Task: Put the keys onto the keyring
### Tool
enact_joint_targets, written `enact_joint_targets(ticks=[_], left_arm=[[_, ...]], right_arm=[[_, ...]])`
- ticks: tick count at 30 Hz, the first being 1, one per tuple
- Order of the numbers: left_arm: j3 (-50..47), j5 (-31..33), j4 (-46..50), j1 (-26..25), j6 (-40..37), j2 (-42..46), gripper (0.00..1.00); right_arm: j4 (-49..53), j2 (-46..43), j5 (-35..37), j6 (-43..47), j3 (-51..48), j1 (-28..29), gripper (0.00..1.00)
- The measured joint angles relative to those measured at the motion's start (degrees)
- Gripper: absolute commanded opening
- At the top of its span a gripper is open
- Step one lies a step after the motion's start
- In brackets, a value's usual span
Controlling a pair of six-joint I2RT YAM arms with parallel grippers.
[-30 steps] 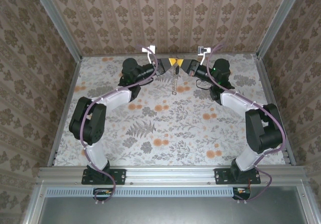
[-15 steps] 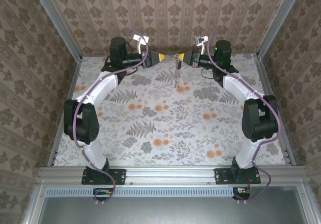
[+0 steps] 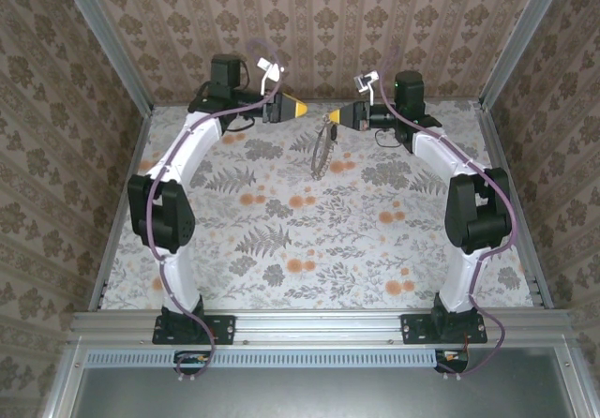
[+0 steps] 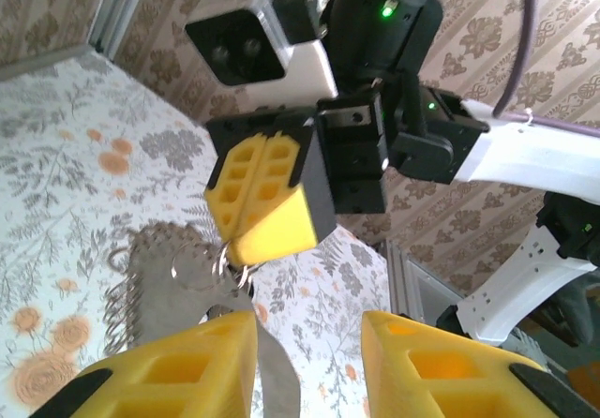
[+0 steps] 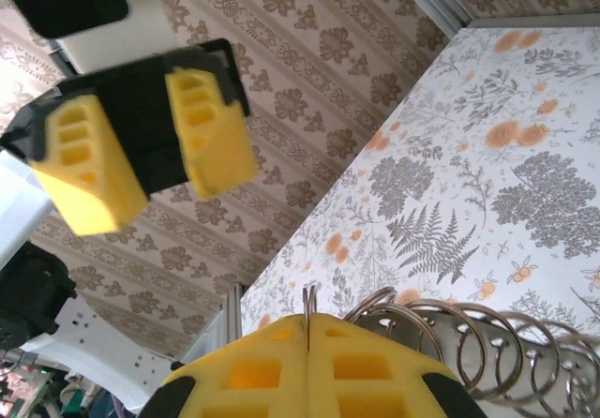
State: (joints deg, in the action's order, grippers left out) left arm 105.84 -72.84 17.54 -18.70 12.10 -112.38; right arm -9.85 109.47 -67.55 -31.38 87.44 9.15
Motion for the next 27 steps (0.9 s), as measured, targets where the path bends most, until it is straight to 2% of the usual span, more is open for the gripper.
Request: enact_joint_targets(ticks=[10, 27], left_arm=[[4.0, -1.0, 6.1, -1.6, -2.8, -3.2, 0.35], [6.1, -1.4, 8.3, -3.0, -3.4, -6.5, 0.35]], right_arm=[[0.9, 0.0, -0.7, 0.7, 0.0, 1.4, 0.0], [1.4, 0.0, -0.7, 1.5, 0.0, 1.6, 0.0]])
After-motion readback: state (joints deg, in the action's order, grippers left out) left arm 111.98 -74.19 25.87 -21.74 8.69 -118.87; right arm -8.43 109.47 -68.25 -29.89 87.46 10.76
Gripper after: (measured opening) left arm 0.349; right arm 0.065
